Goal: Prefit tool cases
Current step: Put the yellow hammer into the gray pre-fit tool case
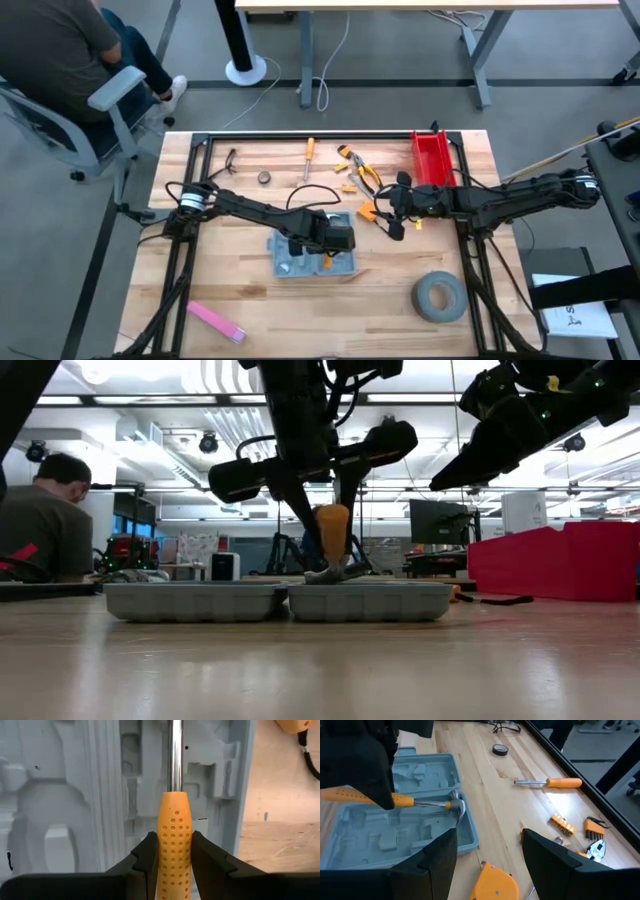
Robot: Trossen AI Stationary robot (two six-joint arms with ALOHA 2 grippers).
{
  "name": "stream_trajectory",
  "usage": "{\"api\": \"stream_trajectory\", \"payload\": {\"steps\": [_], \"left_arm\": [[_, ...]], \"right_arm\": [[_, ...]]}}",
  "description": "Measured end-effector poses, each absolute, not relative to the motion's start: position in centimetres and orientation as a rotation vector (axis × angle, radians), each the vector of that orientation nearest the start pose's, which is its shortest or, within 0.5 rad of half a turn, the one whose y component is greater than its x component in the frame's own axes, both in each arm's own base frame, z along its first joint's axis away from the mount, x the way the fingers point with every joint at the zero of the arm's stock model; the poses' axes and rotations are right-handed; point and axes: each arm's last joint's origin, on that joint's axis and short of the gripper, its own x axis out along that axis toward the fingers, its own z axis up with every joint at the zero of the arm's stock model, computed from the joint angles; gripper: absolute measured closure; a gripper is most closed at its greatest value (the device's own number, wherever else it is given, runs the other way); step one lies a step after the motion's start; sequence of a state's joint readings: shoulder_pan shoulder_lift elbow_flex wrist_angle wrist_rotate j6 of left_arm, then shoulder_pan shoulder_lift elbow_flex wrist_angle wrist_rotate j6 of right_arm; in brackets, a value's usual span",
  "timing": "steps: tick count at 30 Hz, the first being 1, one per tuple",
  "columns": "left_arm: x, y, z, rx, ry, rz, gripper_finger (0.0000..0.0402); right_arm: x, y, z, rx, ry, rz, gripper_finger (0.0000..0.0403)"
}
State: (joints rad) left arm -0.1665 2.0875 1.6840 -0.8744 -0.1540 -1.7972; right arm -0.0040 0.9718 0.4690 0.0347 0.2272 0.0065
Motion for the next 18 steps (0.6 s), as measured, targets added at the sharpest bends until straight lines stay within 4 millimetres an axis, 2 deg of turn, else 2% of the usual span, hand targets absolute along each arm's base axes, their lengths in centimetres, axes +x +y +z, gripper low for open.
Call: {"api": "stream_trajectory", "payload": {"steps": [18], "left_arm": [[42.29,-6.4,19.8,-1.306,0.854,1.066,0.0314]], "right_arm": [[20.05,-0.73,21.3,-0.037,0.461,-0.228,0.0204]]}}
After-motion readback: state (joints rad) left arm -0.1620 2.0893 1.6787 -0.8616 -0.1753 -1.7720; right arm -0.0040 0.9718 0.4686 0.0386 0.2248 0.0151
